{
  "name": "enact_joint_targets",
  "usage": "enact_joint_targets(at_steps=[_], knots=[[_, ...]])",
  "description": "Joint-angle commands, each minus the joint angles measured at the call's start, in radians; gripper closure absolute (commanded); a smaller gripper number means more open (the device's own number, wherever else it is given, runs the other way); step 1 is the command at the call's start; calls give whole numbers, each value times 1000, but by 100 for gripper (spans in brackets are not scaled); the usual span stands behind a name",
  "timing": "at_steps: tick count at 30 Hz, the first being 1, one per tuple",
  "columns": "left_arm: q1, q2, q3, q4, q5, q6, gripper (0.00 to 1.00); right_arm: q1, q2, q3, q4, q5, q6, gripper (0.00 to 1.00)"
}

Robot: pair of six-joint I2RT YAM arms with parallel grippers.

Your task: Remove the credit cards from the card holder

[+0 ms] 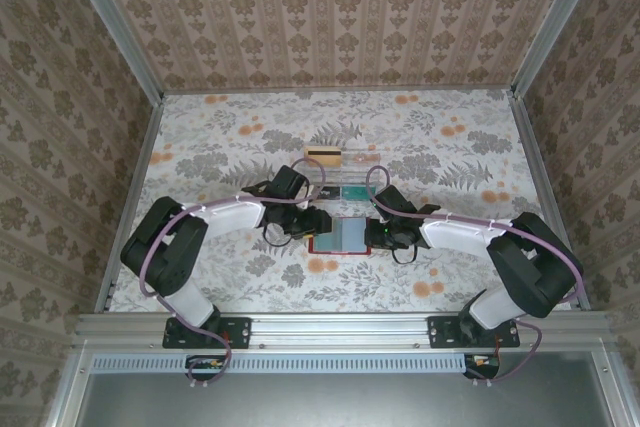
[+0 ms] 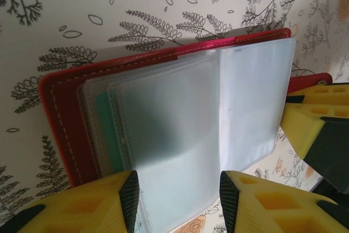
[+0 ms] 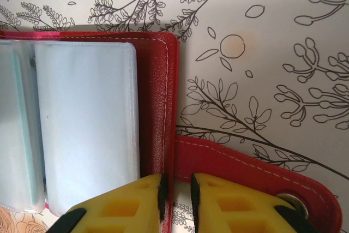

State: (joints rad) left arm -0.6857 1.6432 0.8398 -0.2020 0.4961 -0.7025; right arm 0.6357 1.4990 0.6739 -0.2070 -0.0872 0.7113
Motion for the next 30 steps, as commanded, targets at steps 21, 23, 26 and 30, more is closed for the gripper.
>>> enact_joint_targets(at_steps=[21, 23, 26, 30], knots=[[-82, 116, 56, 86, 60, -17, 51, 12, 21, 15, 7, -13, 2, 76], [-87, 118, 72, 78, 62, -11, 50, 12, 19, 12, 7, -14, 4, 76], [-90, 116, 91, 67, 62, -8, 49, 12, 15, 10, 8, -12, 4, 76], [-93, 105, 103, 50, 58, -2, 42, 12, 13, 7, 10, -12, 7, 76]])
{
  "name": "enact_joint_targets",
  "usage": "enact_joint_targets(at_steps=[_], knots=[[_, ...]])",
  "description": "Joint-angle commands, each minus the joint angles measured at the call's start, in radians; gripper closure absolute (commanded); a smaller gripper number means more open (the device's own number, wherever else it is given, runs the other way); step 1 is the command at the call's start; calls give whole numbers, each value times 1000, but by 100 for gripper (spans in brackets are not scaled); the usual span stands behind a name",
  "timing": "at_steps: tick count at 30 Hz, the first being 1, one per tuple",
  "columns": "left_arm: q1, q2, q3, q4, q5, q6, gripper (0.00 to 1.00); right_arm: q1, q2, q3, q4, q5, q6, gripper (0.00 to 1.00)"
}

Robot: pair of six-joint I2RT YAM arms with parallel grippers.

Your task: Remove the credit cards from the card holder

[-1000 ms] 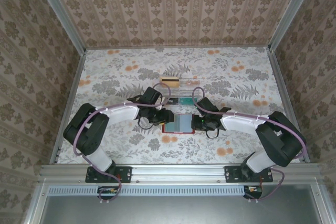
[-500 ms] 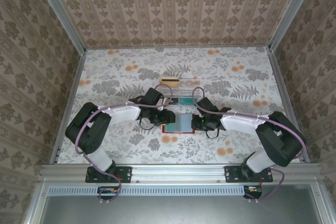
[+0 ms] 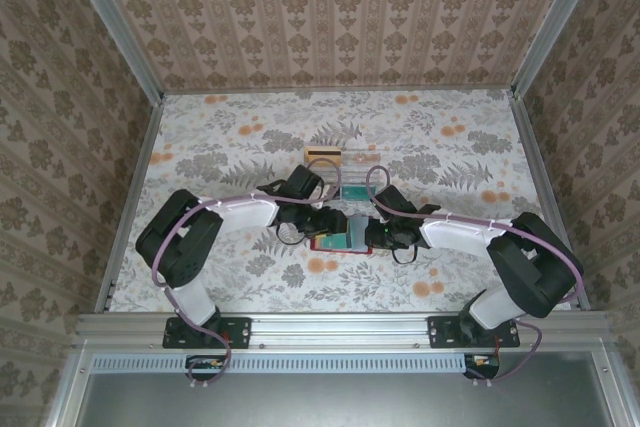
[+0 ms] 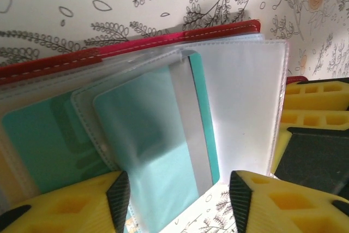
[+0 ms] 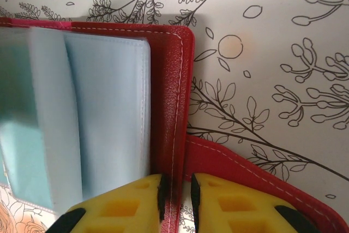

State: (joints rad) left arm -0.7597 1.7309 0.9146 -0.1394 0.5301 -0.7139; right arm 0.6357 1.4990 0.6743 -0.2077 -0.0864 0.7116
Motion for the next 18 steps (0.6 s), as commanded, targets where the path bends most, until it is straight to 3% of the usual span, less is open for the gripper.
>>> enact_joint_targets(at_steps=[1, 3, 7, 18], knots=[[-20, 13, 29, -15, 22, 12, 40, 11, 13, 7, 10, -13, 6, 76], [-19, 1, 30, -24, 19, 14, 32, 11, 12, 5, 12, -10, 8, 75], [-19, -18, 35, -47, 7, 24, 29, 11, 7, 8, 4, -6, 8, 73], [23, -136, 9, -181, -82, 80, 32, -14, -173, 40, -85, 62, -8, 67]])
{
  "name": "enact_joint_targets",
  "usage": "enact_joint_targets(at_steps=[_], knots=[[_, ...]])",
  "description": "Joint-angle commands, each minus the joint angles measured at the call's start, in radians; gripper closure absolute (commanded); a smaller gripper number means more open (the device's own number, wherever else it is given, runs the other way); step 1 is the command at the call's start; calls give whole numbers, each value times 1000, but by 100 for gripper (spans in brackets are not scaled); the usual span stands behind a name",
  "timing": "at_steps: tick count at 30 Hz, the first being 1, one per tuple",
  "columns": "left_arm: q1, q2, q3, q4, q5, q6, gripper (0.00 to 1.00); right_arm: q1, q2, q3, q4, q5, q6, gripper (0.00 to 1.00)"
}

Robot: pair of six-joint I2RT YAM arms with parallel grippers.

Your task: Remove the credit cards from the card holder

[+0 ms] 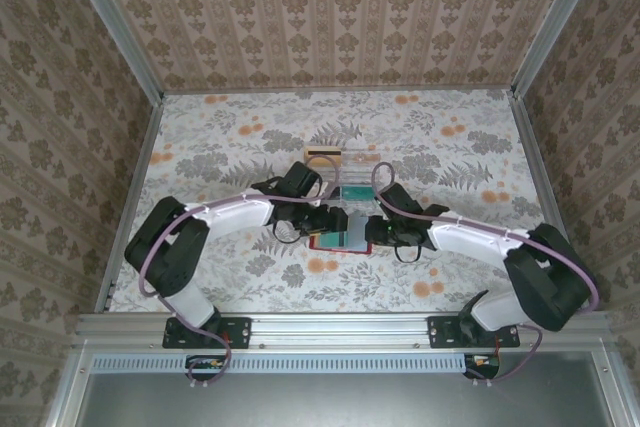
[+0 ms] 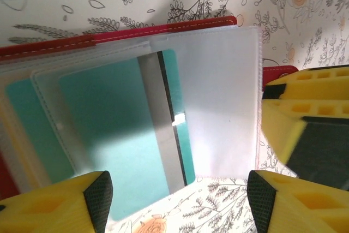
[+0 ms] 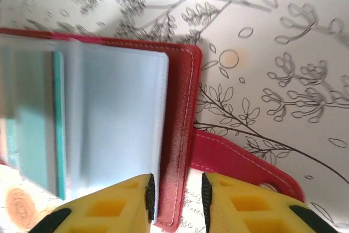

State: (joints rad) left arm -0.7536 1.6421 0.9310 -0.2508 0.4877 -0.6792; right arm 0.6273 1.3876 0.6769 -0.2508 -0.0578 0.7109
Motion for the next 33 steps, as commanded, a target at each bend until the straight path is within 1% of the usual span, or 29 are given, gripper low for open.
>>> enact_joint_targets(at_steps=[1, 2, 4, 6, 9, 11, 14, 15, 19, 27, 33], knots=[[22, -51, -15, -73, -41, 49, 34, -6, -71, 42, -36, 26, -3, 67], [28, -54, -21, -75, -44, 50, 36, -6, -77, 46, -28, 15, 1, 67], [36, -53, -30, -83, -55, 55, 45, -2, -82, 53, -1, -18, 15, 67], [40, -48, -37, -87, -60, 61, 51, 6, -74, 59, 37, -52, 29, 68], [40, -35, -41, -85, -58, 67, 58, 27, -51, 82, 56, -70, 42, 68], [41, -29, -42, -82, -61, 69, 64, 36, -35, 87, 84, -92, 60, 71], [45, -14, -47, -69, -63, 69, 68, 38, -4, 81, 161, -149, 104, 73], [46, -6, -46, -66, -63, 69, 70, 38, 35, 79, 184, -169, 116, 75], [48, 22, -49, -50, -58, 68, 71, 38, 101, 67, 255, -209, 159, 78], [48, 39, -63, -48, -68, 60, 72, 29, 197, 34, 364, -254, 226, 77], [46, 42, -70, -54, -75, 56, 73, 16, 232, 17, 378, -252, 255, 77]])
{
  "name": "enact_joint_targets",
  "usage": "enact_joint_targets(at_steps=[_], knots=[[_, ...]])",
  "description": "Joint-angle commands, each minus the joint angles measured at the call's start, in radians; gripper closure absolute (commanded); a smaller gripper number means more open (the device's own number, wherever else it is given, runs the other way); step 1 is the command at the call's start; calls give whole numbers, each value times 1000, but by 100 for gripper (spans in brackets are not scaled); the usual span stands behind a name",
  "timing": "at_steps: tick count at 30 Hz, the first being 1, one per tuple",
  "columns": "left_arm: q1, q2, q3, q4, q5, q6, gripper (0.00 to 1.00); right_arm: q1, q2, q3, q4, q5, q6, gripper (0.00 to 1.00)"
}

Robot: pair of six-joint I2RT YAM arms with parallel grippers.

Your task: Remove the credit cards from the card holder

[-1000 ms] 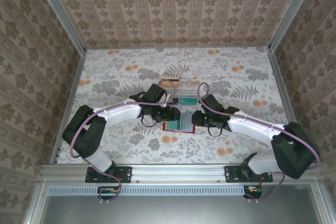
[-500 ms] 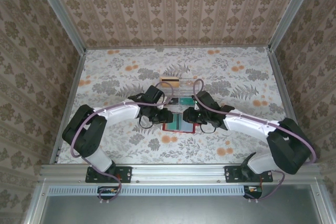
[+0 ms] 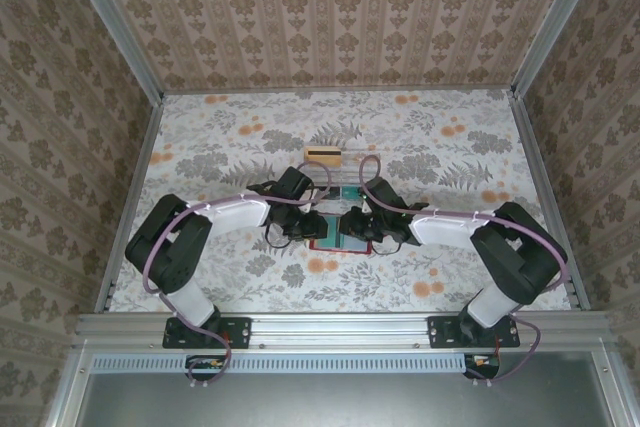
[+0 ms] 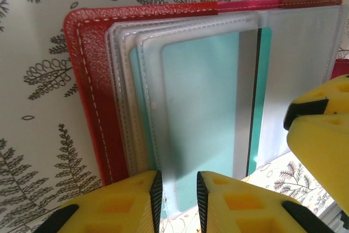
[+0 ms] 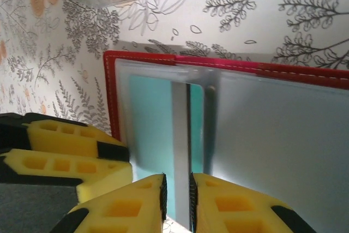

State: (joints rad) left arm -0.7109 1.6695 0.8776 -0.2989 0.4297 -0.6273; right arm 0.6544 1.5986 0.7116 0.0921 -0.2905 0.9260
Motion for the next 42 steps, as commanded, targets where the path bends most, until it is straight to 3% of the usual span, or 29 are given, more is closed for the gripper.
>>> enact_joint_targets(at_steps=[1, 17, 20, 23, 42], knots=[[4, 16, -17, -5, -19, 3, 73, -15, 26, -21, 36, -21, 43, 77], [-4, 25, -22, 0, -17, -5, 75, -30, 106, -31, 144, -99, 74, 83], [-5, 26, -21, 0, -18, -3, 75, -30, 109, -32, 149, -104, 73, 88], [-5, 25, -21, -2, -19, -4, 75, -33, 107, -38, 153, -104, 75, 100], [11, 42, -31, -30, -37, -4, 85, -116, -3, -123, 106, -137, 14, 98]])
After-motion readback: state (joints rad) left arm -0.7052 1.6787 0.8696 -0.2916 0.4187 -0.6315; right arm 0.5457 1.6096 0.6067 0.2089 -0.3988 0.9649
